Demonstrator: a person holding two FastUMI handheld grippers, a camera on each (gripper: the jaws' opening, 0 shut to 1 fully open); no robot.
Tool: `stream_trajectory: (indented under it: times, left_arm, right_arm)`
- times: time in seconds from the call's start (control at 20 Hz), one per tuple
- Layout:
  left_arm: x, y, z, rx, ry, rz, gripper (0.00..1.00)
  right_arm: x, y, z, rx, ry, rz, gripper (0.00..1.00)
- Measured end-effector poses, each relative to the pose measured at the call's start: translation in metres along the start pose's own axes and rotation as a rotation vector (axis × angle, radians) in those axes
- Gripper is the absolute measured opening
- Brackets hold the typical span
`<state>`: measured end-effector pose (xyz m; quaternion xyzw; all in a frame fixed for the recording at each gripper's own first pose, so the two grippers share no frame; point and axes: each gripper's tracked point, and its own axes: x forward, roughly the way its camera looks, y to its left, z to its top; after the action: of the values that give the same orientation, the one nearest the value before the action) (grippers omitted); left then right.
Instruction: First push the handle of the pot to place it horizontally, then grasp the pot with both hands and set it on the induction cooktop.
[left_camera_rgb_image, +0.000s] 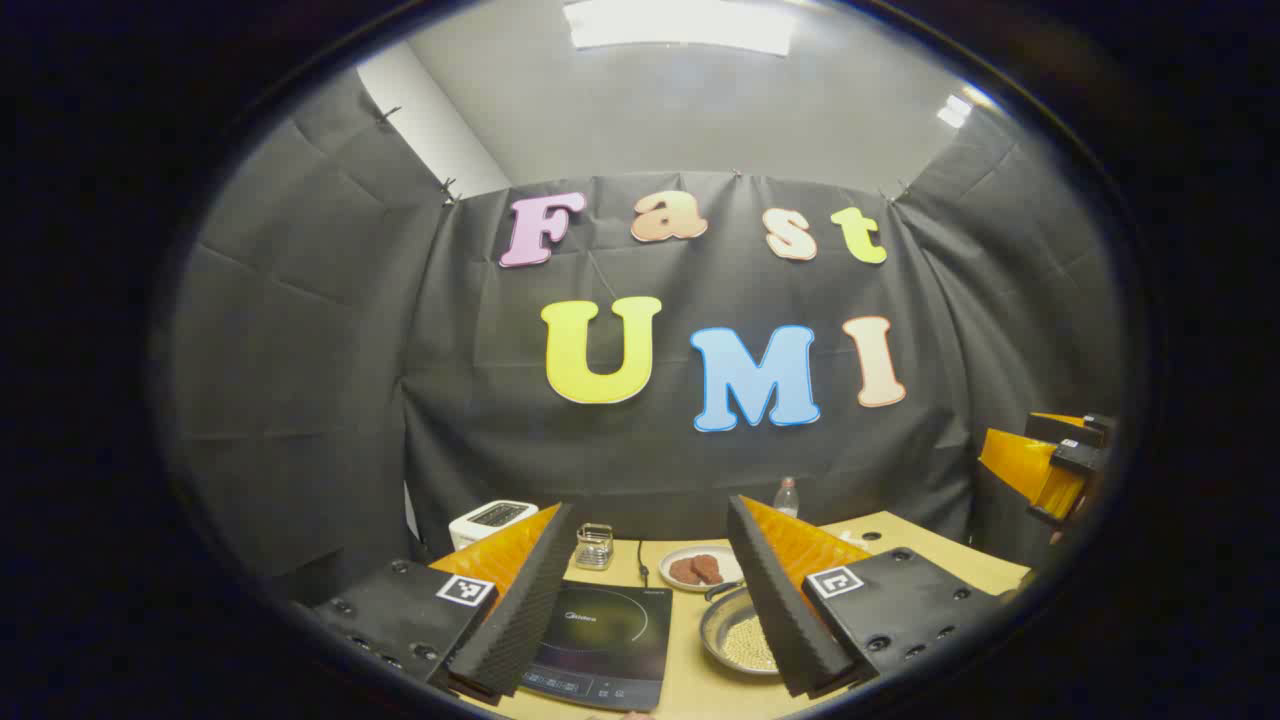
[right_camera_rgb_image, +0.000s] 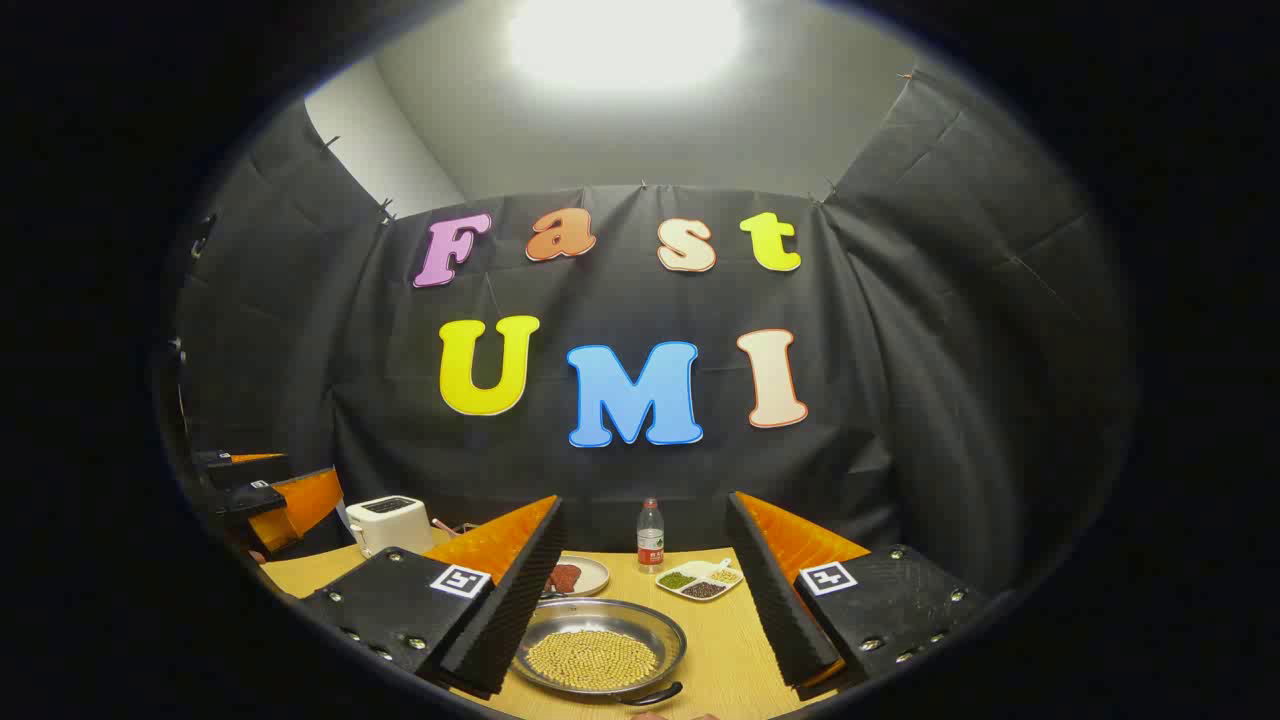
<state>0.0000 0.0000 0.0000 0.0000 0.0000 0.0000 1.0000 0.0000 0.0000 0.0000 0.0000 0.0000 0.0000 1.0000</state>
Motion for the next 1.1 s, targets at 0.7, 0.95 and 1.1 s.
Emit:
stream_trajectory:
  times: [0.7,0.95,1.1]
  left_arm:
    - [0.013,0.009,0.004,-0.010,-0.019,-0.025,1.00]
    - [0.019,0.012,0.007,-0.010,-0.029,-0.038,0.99]
    - [0.021,0.019,0.006,-0.012,-0.035,-0.039,1.00]
  right_arm:
    - [0.009,0.001,-0.004,-0.035,0.011,-0.012,0.97]
    - [0.014,0.007,-0.004,-0.039,0.012,-0.011,0.96]
    - [0.015,0.012,-0.007,-0.039,0.020,-0.011,0.96]
